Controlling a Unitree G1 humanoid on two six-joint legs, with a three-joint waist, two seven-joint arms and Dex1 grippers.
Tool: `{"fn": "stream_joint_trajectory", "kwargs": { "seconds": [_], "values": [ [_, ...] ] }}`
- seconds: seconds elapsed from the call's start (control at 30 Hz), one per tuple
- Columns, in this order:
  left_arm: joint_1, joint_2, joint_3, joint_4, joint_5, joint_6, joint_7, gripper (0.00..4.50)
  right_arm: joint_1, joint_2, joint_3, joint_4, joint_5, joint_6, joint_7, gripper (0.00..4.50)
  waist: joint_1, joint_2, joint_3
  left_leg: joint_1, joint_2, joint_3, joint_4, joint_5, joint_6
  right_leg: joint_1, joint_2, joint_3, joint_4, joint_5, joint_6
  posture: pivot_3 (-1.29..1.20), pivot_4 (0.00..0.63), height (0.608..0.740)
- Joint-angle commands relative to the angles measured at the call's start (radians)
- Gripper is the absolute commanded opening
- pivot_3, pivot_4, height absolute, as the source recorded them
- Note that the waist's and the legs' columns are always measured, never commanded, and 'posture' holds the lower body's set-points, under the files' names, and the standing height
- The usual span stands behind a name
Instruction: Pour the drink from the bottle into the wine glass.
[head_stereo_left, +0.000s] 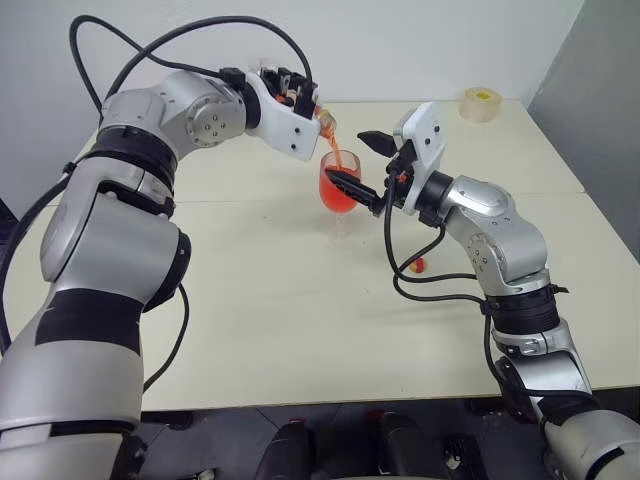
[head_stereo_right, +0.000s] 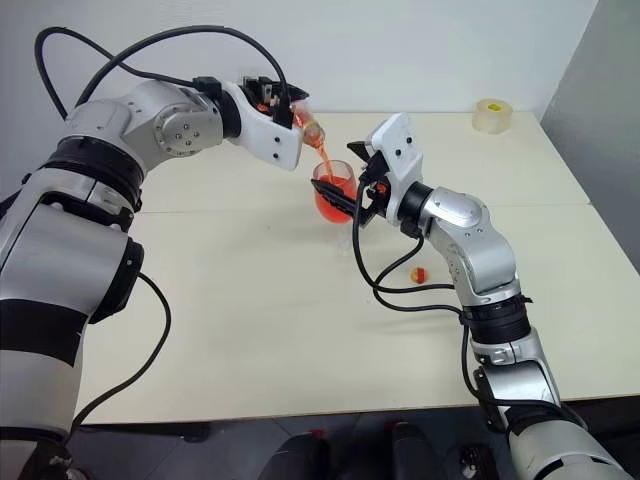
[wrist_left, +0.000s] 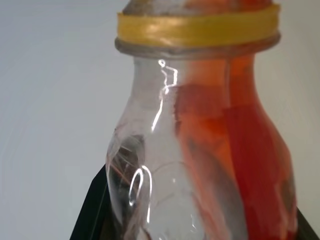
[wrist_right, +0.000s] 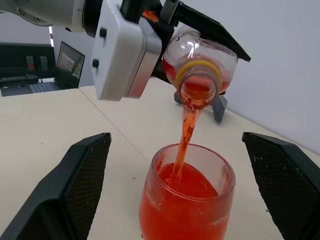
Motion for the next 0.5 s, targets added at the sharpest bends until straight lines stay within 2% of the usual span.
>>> {"fn": "stream_joint_trajectory", "kwargs": {
  "seconds": [0.03, 0.27, 0.5],
  "values": [
    [0.014, -0.008, 0.103, 0.000, -0.129, 0.056, -0.128, 1.76, -0.019, -0.004, -0.014, -0.014, -0.003, -0.027, 0.001, 4.50, -0.001, 0.000, 0.000, 0.000, 0.000, 0.000, 0.000, 0.000, 0.000, 0.000, 0.000, 0.000, 0.000, 0.000, 0.000, 0.00, 0.150, 0.740],
    [0.059, -0.019, 0.242, -0.024, -0.295, 0.152, -0.307, 1.76, -0.017, -0.005, -0.016, -0.016, -0.004, -0.027, -0.002, 4.50, -0.011, 0.000, 0.000, 0.000, 0.000, 0.000, 0.000, 0.000, 0.000, 0.000, 0.000, 0.000, 0.001, 0.000, 0.000, 0.00, 0.150, 0.740],
    [0.090, -0.042, 0.467, -0.055, -0.545, 0.370, -0.438, 1.76, 0.017, -0.014, -0.028, -0.092, 0.036, 0.014, 0.009, 4.50, -0.018, 0.000, 0.000, 0.000, 0.000, 0.000, 0.001, 0.000, 0.000, 0.000, 0.000, 0.000, 0.001, 0.000, 0.000, 0.00, 0.150, 0.740]
  ]
}}
